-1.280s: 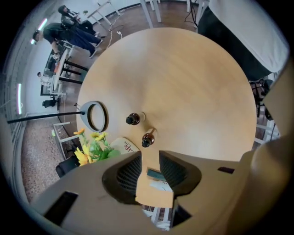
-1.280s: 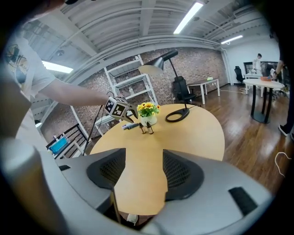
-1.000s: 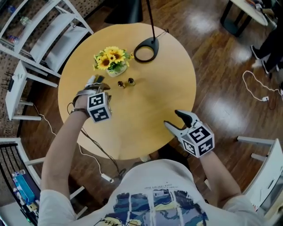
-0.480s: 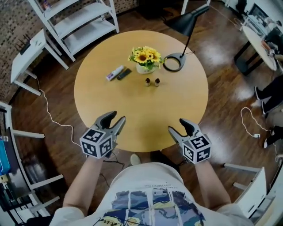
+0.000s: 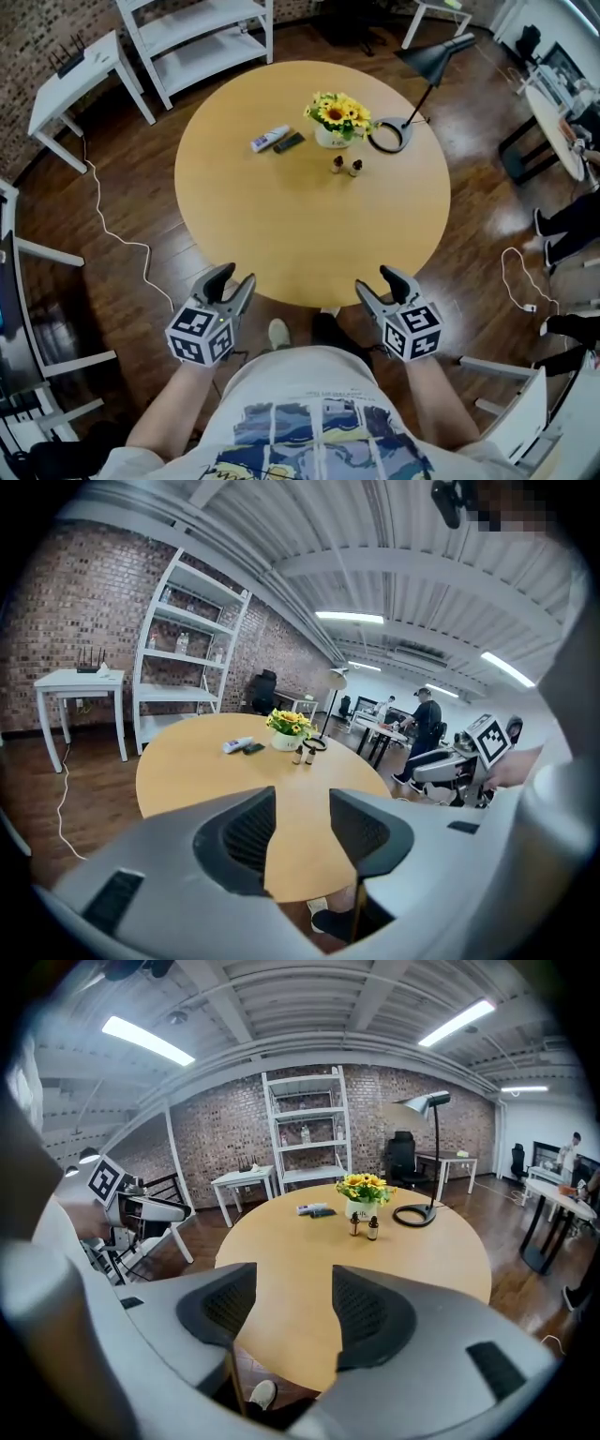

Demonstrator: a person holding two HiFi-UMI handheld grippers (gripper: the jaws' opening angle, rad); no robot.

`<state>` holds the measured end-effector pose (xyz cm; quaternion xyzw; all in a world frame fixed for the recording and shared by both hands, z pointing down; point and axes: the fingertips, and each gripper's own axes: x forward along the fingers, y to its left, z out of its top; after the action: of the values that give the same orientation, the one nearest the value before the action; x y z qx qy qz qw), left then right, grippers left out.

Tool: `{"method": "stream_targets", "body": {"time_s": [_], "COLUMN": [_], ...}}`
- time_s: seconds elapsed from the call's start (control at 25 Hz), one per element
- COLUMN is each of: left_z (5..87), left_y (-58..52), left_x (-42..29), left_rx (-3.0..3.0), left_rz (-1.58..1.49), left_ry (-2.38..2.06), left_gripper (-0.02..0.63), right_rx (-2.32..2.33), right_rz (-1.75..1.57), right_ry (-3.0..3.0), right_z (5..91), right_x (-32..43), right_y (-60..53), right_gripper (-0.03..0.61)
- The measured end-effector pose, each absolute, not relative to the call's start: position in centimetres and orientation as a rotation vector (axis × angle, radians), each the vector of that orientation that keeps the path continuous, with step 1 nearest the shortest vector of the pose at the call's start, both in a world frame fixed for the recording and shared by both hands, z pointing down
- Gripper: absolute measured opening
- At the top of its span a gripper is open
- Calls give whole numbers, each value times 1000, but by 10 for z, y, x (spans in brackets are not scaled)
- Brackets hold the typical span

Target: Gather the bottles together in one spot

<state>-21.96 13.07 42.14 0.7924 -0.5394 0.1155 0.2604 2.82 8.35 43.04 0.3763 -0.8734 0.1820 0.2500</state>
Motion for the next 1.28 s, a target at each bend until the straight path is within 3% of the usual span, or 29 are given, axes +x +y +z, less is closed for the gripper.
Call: {"method": "stream_targets", "body": {"time_s": [0.64, 1.08, 1.28], "left_z": [437, 452, 484], "left_y": [111, -114, -225], "left_x": [-204, -244, -257], "left_rx": [2281, 2398, 2289], "left_rz": [465, 1012, 1246], "left_ry": [-1338, -1284, -1147], "left_gripper": [158, 158, 190], "right_rx": [1030, 1052, 1037], "right_rz": [539, 650, 714], "right_ry": [-2360, -2314, -2292], "right_z": [434, 457, 471], "right_x": [24, 77, 102], "right_y": [99, 50, 27], "right_gripper": [275, 275, 275]}}
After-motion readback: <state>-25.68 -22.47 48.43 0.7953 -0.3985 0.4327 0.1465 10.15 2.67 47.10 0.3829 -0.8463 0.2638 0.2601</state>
